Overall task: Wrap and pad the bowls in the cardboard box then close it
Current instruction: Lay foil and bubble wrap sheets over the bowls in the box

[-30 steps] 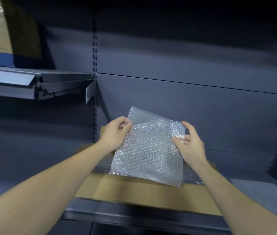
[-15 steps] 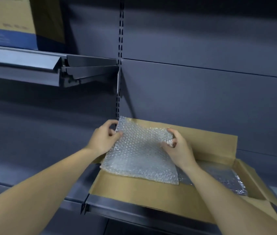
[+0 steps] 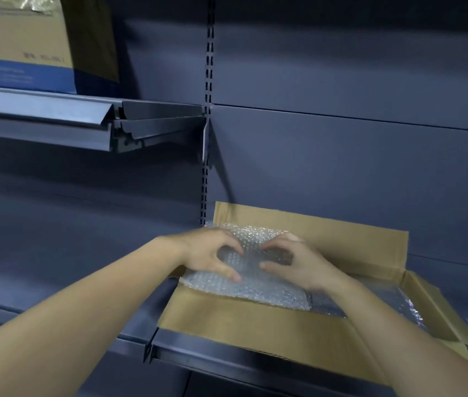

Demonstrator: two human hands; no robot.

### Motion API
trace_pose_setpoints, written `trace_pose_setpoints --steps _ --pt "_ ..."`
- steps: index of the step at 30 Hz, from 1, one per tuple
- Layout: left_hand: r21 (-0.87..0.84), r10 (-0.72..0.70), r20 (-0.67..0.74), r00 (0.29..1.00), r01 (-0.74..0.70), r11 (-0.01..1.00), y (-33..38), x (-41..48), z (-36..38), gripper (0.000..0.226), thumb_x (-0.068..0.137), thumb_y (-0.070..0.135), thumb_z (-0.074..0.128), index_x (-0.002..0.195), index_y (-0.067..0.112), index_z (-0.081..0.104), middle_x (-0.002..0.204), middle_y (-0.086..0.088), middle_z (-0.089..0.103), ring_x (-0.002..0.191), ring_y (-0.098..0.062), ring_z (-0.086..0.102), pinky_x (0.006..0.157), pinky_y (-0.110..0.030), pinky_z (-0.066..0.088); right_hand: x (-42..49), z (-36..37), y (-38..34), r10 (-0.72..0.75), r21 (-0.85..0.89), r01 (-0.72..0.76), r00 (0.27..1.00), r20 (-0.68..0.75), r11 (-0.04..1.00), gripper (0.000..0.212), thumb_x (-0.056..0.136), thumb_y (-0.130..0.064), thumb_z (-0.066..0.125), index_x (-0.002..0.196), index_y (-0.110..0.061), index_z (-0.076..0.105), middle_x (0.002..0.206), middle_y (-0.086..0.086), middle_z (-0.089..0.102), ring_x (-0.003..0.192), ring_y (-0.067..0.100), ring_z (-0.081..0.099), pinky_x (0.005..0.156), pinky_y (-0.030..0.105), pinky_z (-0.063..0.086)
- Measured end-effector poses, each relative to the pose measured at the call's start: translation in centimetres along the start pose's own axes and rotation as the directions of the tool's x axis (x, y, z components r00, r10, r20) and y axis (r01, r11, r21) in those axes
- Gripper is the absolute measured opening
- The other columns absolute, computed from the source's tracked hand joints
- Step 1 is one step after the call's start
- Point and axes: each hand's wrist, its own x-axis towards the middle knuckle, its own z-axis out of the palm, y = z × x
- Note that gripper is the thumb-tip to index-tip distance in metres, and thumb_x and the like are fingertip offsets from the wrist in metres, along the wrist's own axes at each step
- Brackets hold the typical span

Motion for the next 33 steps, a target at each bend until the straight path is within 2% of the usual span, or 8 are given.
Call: trace_pose_setpoints --steps 3,6,9,12,16,18,24,33 --pt "0.036 -0.031 0.156 0.987 0.025 0.999 0.0 0.8 0.4 0.085 0.066 0.079 0.065 0.138 0.038 0.047 0.149 0.012 0.043 0.135 -0.013 0.041 0.114 -0.04 0.034 0.1 -0.1 -1.0 -0.003 0.03 -0.003 0.977 0.215 1.0 0.075 0.077 -0.064 0.066 0.142 -0.033 0.045 0.147 -0.012 0.041 0.134 0.007 0.038 0.116 0.035 0.031" --pt "0.108 -0.019 0.168 0.986 0.001 0.994 -0.4 0.8 1.0 0.071 0.078 0.067 0.065 0.139 0.035 0.047 0.146 0.007 0.045 0.132 -0.017 0.042 0.111 -0.042 0.037 0.3 0.7 -0.8 0.024 -0.067 -0.003 0.945 0.327 0.998 0.08 0.081 -0.061 0.065 0.149 -0.033 0.034 0.154 -0.011 0.031 0.141 0.011 0.03 0.118 0.035 0.025" --pt "0.162 0.045 0.16 0.986 -0.071 0.984 -0.7 0.9 2.0 0.058 0.088 0.048 0.067 0.14 0.03 0.048 0.145 0.004 0.045 0.133 -0.017 0.041 0.112 -0.039 0.036 0.4 1.8 -0.4 0.017 -0.164 0.042 0.94 0.34 0.986 0.076 0.082 -0.059 0.065 0.147 -0.037 0.033 0.149 -0.009 0.034 0.138 0.013 0.031 0.116 0.034 0.027" --pt "0.169 0.07 0.118 0.991 -0.09 0.982 -0.9 0.5 2.3 0.056 0.088 0.052 0.065 0.138 0.033 0.048 0.143 0.008 0.045 0.13 -0.015 0.042 0.109 -0.04 0.039 0.5 2.0 -0.5 0.02 -0.204 0.053 0.94 0.34 0.978 0.079 0.081 -0.057 0.067 0.148 -0.036 0.03 0.148 -0.007 0.033 0.136 0.014 0.03 0.115 0.032 0.027" --pt "0.399 0.132 0.0 0.991 -0.121 0.909 0.0 -0.4 1.7 0.06 0.084 0.066 0.057 0.137 0.037 0.049 0.126 0.008 0.048 0.116 -0.011 0.042 0.093 -0.029 0.04 1.1 2.5 -0.3 0.039 -0.241 0.051 0.934 0.355 0.969 0.076 0.08 -0.056 0.068 0.145 -0.038 0.032 0.144 -0.005 0.035 0.133 0.016 0.035 0.112 0.031 0.032" --pt "0.344 0.101 0.038 0.994 -0.108 0.933 0.2 -0.8 1.2 0.057 0.085 0.063 0.06 0.135 0.036 0.051 0.122 0.007 0.05 0.111 -0.011 0.044 0.092 -0.031 0.043 1.4 2.7 -0.2 0.065 -0.249 0.032 0.926 0.373 0.968 0.079 0.078 -0.059 0.068 0.145 -0.043 0.029 0.145 -0.005 0.033 0.134 0.018 0.036 0.109 0.033 0.037" --pt "0.223 -0.085 0.256 0.963 0.027 0.974 0.3 -0.8 -1.4 0.058 0.086 0.035 0.072 0.139 0.032 0.049 0.14 0.005 0.047 0.128 -0.017 0.045 0.108 -0.037 0.04 1.4 2.3 -0.8 0.081 -0.294 0.041 0.917 0.391 0.955 0.089 0.078 -0.061 0.067 0.151 -0.04 0.02 0.156 -0.001 0.024 0.142 0.023 0.03 0.115 0.035 0.031" --pt "0.547 -0.042 0.126 0.991 -0.034 0.836 -0.8 -0.6 1.5 0.074 0.088 0.048 0.066 0.149 0.044 0.023 0.157 0.004 0.028 0.145 -0.022 0.022 0.114 -0.047 0.025 1.3 2.3 -1.9 0.125 -0.362 0.041 0.898 0.422 0.931 0.089 0.085 -0.049 0.066 0.154 -0.036 0.011 0.157 0.006 0.024 0.14 0.029 0.032 0.113 0.037 0.033"
